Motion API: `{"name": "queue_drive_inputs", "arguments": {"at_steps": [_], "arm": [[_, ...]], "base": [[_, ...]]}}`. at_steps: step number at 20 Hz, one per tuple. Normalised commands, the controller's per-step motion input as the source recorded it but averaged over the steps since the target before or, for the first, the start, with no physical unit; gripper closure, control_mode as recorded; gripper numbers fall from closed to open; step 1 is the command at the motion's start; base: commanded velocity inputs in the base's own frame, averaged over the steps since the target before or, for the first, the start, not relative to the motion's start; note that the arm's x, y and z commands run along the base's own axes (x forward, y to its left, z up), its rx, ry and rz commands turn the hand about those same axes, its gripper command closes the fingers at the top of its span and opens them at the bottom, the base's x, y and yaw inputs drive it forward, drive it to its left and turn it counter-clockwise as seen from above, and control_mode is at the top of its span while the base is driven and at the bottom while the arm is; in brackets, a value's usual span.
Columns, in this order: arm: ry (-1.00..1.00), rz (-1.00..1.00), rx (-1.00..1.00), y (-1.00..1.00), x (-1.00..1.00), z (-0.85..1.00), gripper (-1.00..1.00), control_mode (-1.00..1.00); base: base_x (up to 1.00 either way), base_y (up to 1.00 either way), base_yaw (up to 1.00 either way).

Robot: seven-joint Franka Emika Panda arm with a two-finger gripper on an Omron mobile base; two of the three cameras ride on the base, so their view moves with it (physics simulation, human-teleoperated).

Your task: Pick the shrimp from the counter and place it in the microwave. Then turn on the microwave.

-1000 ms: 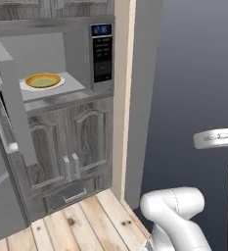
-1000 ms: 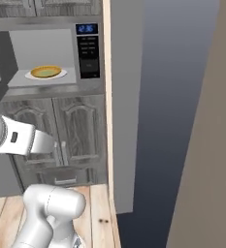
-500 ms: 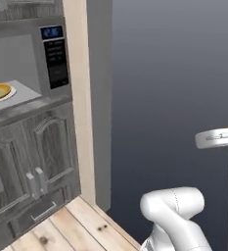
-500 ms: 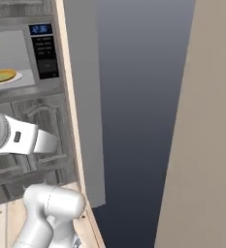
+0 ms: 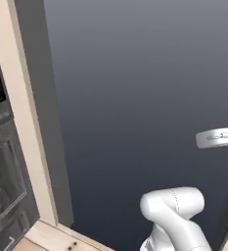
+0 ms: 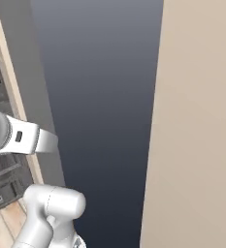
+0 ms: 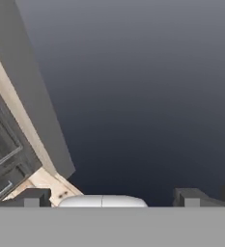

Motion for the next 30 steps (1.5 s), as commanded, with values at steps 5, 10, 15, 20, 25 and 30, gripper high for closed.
{"name": "queue_drive_inputs", "arguments": {"at_steps": [5, 10, 15, 20, 25, 30], "arm": [[0.0, 0.0, 0.0, 0.0, 0.0, 0.0, -1.0, 1.0], [0.0, 0.0, 0.0, 0.0, 0.0, 0.0, -1.0, 1.0], [0.0, 0.0, 0.0, 0.0, 0.0, 0.0, -1.0, 1.0], [0.0, 0.0, 0.0, 0.0, 0.0, 0.0, -1.0, 1.0], [0.0, 0.0, 0.0, 0.0, 0.0, 0.0, -1.0, 1.0], [0.0, 0.0, 0.0, 0.0, 0.0, 0.0, -1.0, 1.0]], "base": [[-0.25, 0.09, -0.59], [-0.34, 0.14, -0.57], [-0.37, 0.18, -0.57], [-0.35, 0.19, -0.59], [-0.3, 0.19, -0.59], [-0.27, 0.19, -0.57]]}}
